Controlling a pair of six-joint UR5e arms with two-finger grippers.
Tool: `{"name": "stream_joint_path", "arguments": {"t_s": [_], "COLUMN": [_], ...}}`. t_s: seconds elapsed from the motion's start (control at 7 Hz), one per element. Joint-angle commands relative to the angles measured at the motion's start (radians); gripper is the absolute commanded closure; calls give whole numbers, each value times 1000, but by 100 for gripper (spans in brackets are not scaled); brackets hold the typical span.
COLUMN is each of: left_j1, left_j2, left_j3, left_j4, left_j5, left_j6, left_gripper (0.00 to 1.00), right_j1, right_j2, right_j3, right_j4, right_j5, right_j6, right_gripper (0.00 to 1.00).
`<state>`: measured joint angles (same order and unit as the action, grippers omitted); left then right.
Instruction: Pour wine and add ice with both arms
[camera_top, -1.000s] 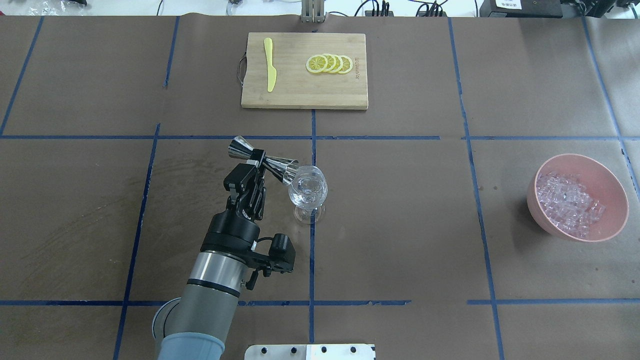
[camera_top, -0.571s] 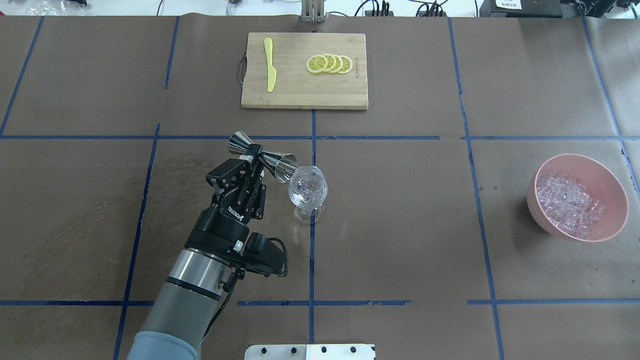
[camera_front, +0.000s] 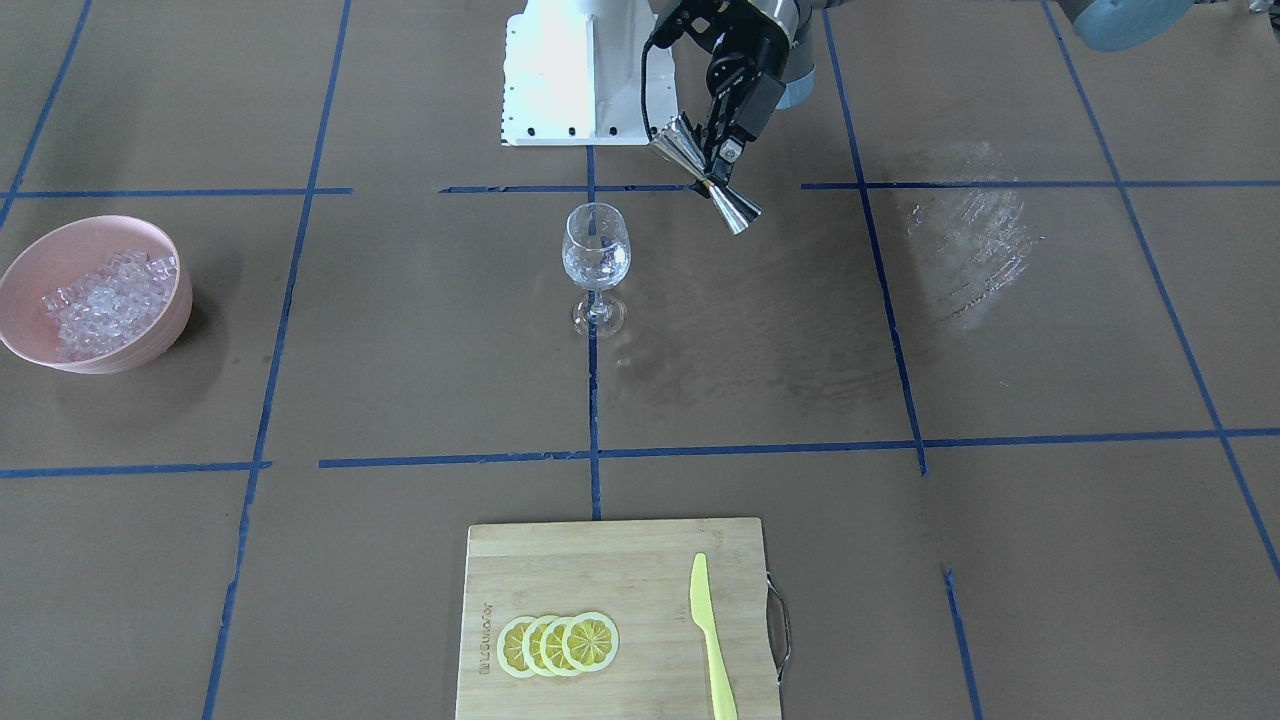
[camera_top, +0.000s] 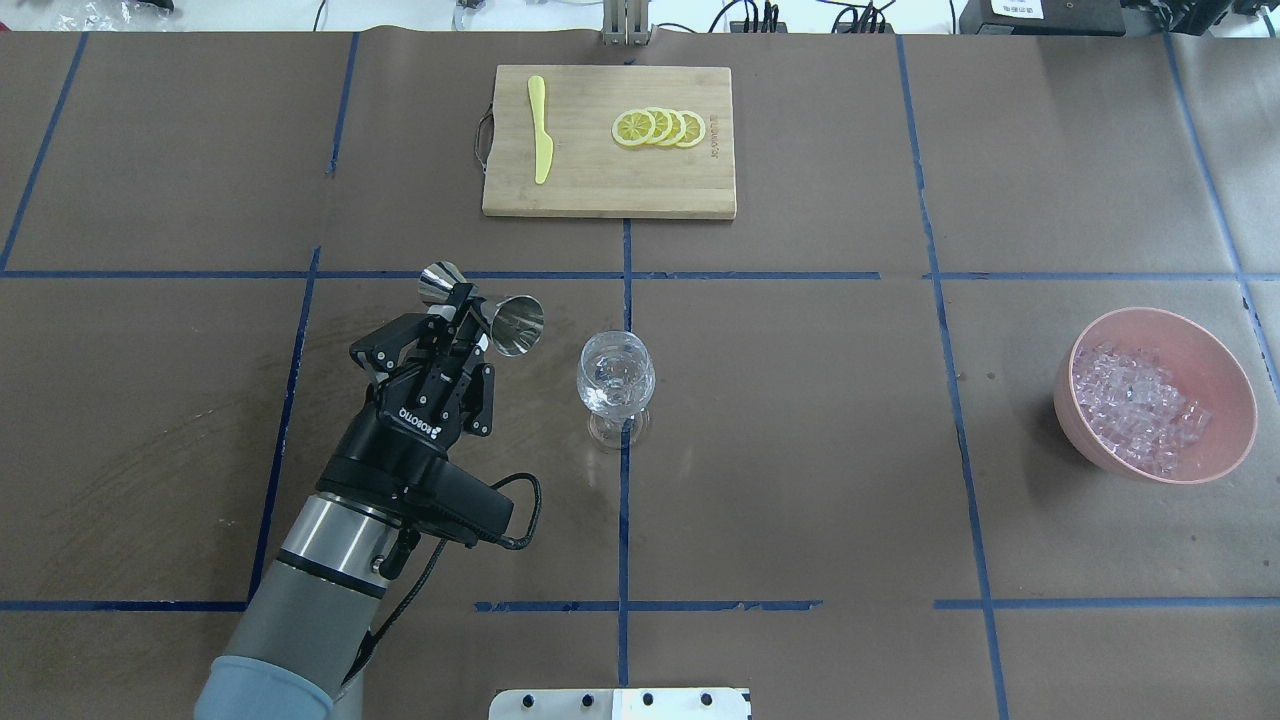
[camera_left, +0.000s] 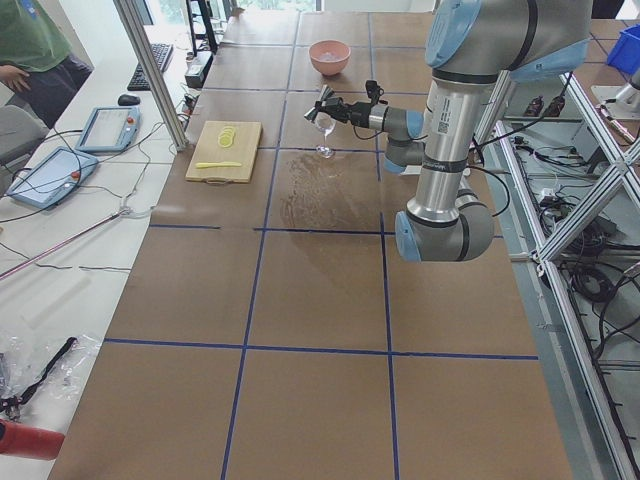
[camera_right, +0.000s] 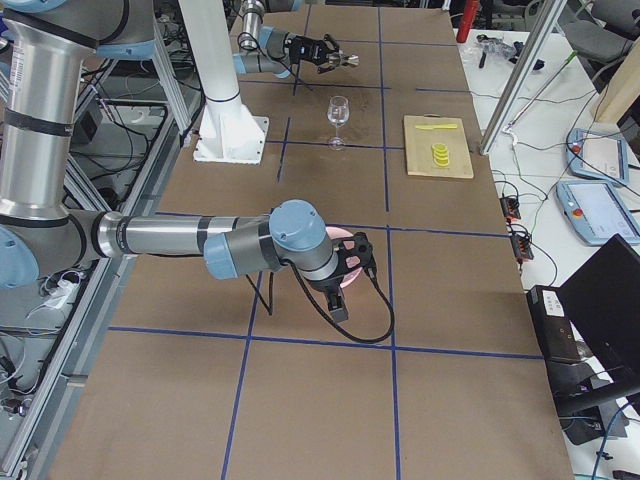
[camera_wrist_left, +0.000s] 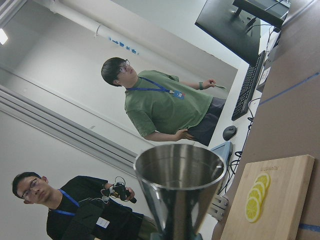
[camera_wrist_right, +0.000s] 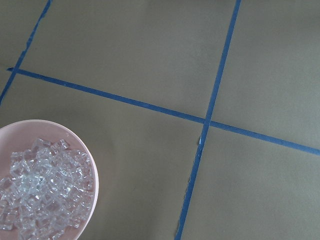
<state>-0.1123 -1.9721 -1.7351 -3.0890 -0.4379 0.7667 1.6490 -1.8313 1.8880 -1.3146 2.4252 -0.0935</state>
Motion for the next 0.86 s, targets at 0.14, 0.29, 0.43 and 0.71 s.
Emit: {"name": "stream_joint_path", "arguments": {"t_s": [0.14,0.29,0.43,0.71], "left_j1": [-4,-3,-4,-3], "left_j2": [97,149,223,301], "left_j3": [-24,-26,-27,-32], "left_j4": [-42,-116,-201,-296], "left_j5": [-33,-45,-83,-123], "left_j6": [-21,-21,-21,-39], "left_gripper": [100,100,100,100], "right_j1": [0,0,0,0], "right_j2": [1,0,0,0], "right_j3": [3,3,3,3], "right_j4": [0,0,0,0], "right_j5": [0,0,0,0], "right_j6": [-2,-2,-2,-3], "right_gripper": [0,0,0,0]}}
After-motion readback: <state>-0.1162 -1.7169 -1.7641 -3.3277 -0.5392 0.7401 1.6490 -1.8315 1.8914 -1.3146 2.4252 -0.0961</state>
